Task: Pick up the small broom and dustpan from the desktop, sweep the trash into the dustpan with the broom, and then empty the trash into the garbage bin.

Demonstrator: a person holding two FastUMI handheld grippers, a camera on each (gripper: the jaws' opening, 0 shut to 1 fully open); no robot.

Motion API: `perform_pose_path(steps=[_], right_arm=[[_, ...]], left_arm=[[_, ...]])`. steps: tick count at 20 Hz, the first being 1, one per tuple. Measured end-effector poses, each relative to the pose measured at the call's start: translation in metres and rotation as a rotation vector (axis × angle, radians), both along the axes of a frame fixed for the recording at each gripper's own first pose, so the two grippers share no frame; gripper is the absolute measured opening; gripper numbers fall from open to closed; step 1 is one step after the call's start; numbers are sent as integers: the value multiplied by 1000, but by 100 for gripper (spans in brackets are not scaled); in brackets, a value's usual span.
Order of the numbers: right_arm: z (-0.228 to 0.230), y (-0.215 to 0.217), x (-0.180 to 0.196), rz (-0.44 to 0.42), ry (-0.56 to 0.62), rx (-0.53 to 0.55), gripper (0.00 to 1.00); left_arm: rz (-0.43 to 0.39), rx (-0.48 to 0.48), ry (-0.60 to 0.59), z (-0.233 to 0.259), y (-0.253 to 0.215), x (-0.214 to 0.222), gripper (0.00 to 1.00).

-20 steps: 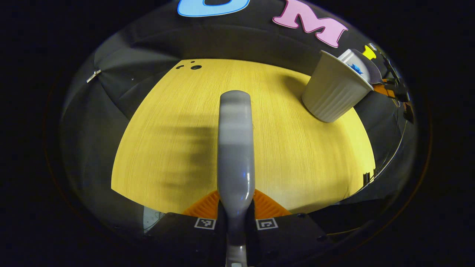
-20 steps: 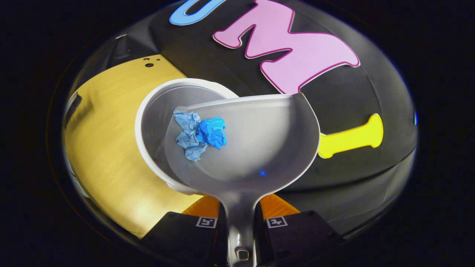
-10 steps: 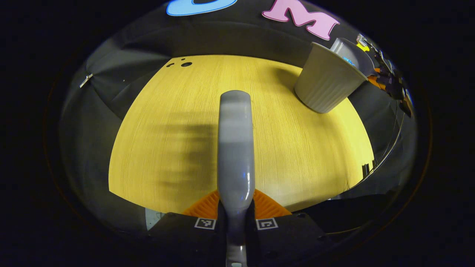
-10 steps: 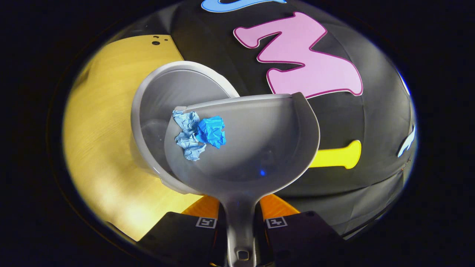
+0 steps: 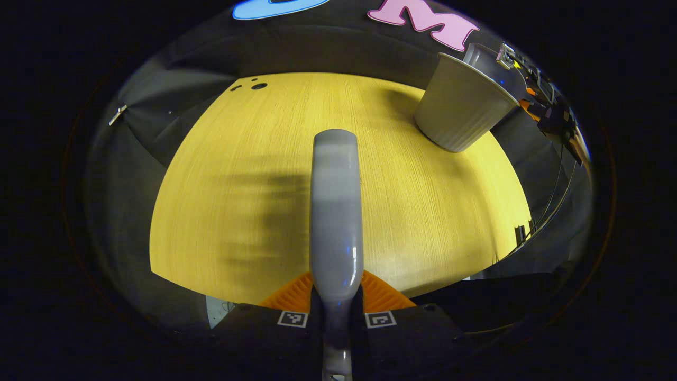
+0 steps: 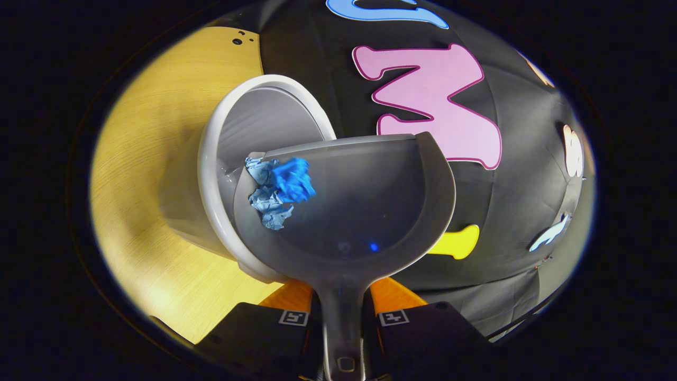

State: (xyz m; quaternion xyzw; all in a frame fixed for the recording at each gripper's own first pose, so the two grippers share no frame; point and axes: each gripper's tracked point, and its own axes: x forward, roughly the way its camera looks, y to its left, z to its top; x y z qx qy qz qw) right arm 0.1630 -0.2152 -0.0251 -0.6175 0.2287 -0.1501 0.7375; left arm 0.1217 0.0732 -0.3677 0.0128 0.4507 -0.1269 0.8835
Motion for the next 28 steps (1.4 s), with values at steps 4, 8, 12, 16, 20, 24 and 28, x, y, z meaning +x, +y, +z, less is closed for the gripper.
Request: perform_pose_path(steps=[4, 8, 12, 16, 20, 24, 28], right_arm=[[2, 4, -4, 8, -26, -63, 34], [6, 8, -3, 19, -35, -139, 33], [8, 13, -4, 33, -35, -213, 33], [8, 13, -4, 25, -28, -231, 33], [10, 19, -4, 26, -25, -307, 33], [11, 19, -3, 30, -24, -320, 33], [9, 15, -5, 19, -29, -250, 33]], left_arm=[[-4, -9, 15, -7, 1, -6, 25], [-18, -8, 13, -9, -1, -7, 25], [-18, -21, 15, -11, -3, -9, 25], [-28, -18, 25, -16, -3, -14, 25], [-26, -21, 29, -19, -3, -17, 25], [-21, -22, 26, -20, -3, -17, 25], [-17, -17, 26, -22, -1, -20, 25]])
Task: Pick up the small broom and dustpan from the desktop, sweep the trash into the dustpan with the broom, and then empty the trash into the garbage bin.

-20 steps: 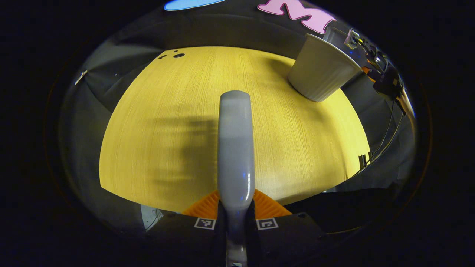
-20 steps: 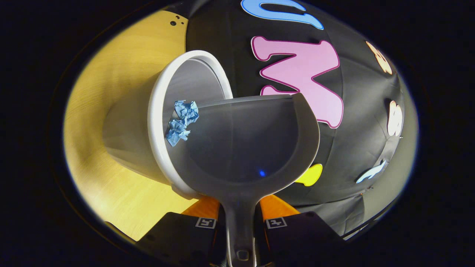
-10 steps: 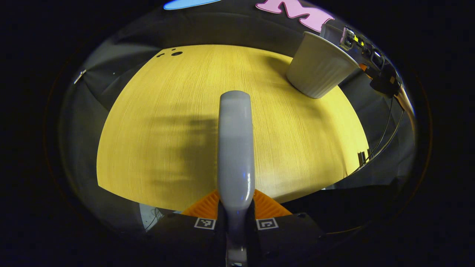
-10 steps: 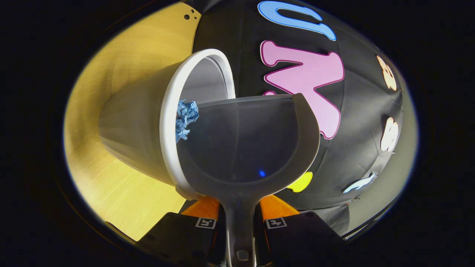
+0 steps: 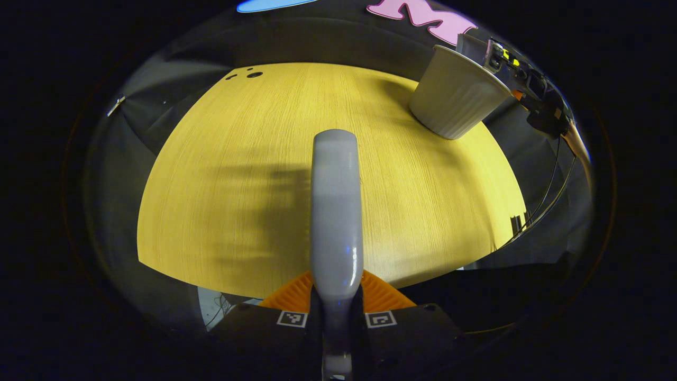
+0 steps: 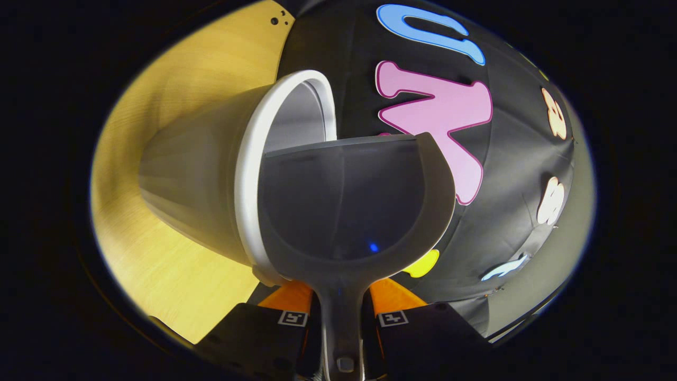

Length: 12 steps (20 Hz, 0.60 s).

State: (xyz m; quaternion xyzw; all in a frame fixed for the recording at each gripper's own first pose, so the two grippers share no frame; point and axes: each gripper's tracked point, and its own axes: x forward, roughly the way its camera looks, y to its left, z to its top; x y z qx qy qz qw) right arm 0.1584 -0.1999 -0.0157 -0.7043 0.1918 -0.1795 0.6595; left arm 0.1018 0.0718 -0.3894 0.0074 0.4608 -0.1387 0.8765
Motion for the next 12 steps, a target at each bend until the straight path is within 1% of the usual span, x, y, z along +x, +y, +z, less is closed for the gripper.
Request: perform_pose_path(steps=[1, 2, 3, 7, 8, 9, 10, 11, 12], right_arm=[[0, -2, 1, -7, 0, 26, 33], [-2, -4, 0, -20, -1, 61, 33], [-4, -4, 0, -31, -5, 114, 34], [-10, -5, 1, -65, -19, 378, 34], [-11, -3, 0, -71, -18, 432, 34], [-10, -1, 0, -77, -14, 485, 33], [-9, 3, -2, -78, -9, 549, 39], [-6, 10, -2, -69, -16, 624, 39], [-2, 17, -4, -63, -29, 685, 34]], left_arm=[[2, 2, -2, 0, 1, 1, 25], [5, 4, -1, 1, 2, -2, 29], [9, -1, -7, 4, 2, -2, 25], [18, -21, -38, 24, -4, 8, 25], [16, -22, -51, 30, -5, 10, 22], [18, -28, -64, 37, -6, 10, 25], [21, -36, -81, 45, -8, 11, 29], [26, -38, -99, 54, -8, 15, 25], [32, -34, -117, 60, -7, 19, 25]])
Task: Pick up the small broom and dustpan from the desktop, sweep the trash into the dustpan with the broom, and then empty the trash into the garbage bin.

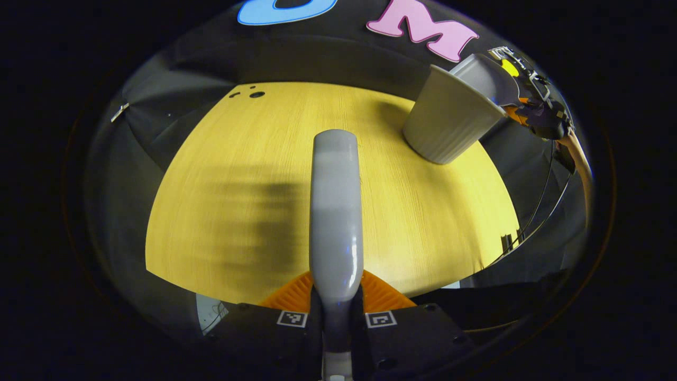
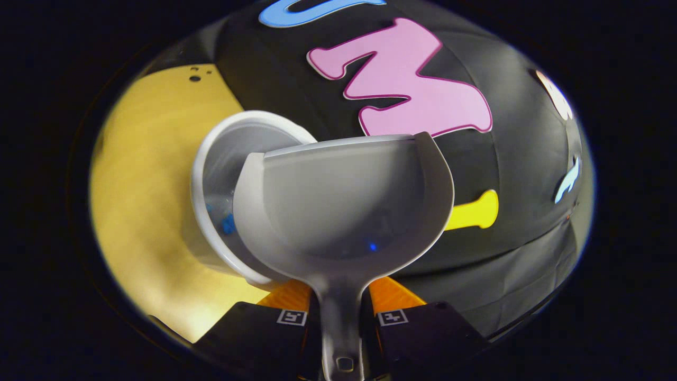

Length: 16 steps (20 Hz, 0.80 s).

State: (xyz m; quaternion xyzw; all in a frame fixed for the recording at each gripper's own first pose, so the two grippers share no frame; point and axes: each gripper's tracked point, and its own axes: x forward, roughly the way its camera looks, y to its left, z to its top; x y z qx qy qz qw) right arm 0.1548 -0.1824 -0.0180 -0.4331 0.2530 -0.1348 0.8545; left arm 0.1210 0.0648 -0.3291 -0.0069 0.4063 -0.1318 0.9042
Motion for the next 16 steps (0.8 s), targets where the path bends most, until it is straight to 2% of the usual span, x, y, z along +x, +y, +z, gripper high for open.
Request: perform_pose_path(steps=[2, 3, 4, 7, 12, 14, 16], right_arm=[[18, 13, -4, 11, -34, 78, 33], [27, 20, -5, 22, -57, 119, 39], [35, 29, -5, 39, -87, 170, 34], [60, 59, -13, 91, -160, 313, 33], [52, 124, -27, 190, -122, 522, 34], [42, 158, -36, 235, -75, 580, 34], [28, 194, -49, 274, -19, 644, 34]], left_arm=[[18, 5, -41, 12, 4, 6, 25], [21, 2, -59, 17, 5, 9, 25], [23, 0, -75, 21, 5, 10, 25], [51, -9, -126, 38, 12, 17, 25], [96, -16, -188, 57, 29, 17, 25], [108, -8, -199, 57, 38, 20, 22], [123, 3, -209, 54, 50, 24, 25]])
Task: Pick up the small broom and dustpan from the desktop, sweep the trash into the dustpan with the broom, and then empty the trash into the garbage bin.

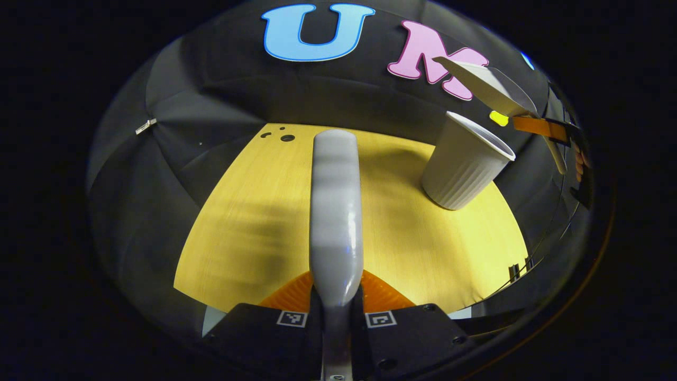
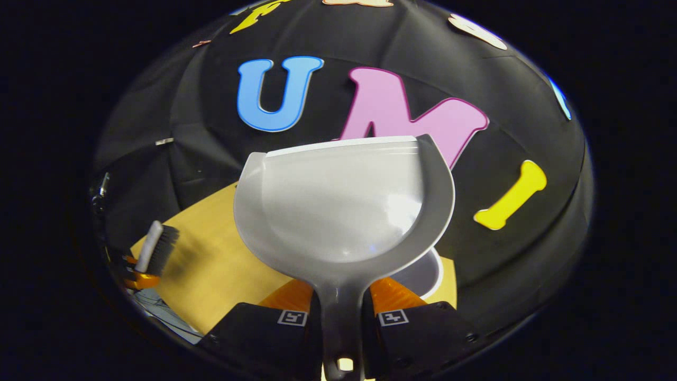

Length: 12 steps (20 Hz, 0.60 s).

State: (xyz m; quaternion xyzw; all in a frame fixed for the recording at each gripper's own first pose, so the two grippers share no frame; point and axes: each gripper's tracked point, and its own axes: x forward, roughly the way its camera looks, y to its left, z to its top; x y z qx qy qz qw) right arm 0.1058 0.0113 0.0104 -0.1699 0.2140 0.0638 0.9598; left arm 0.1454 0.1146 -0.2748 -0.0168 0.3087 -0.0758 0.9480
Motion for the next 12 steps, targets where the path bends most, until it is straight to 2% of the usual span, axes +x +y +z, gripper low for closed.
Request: perform_pose_path(steps=[1, 2, 6, 11, 12], right_arm=[[-11, 16, -6, 24, 34, 28, 34], [-23, 32, -15, 45, 64, 50, 34], [-76, 74, -40, 96, 188, 124, 33], [-150, 67, -77, 61, 365, 147, 34], [-165, 65, -84, 46, 400, 152, 34]], left_arm=[[10, 5, -5, -2, 5, 2, 29], [25, 13, -15, -1, 12, 4, 26], [57, 28, -22, -10, 30, 16, 25], [96, -8, 25, -31, 41, 27, 25], [98, 8, 47, -39, 42, 30, 29]])
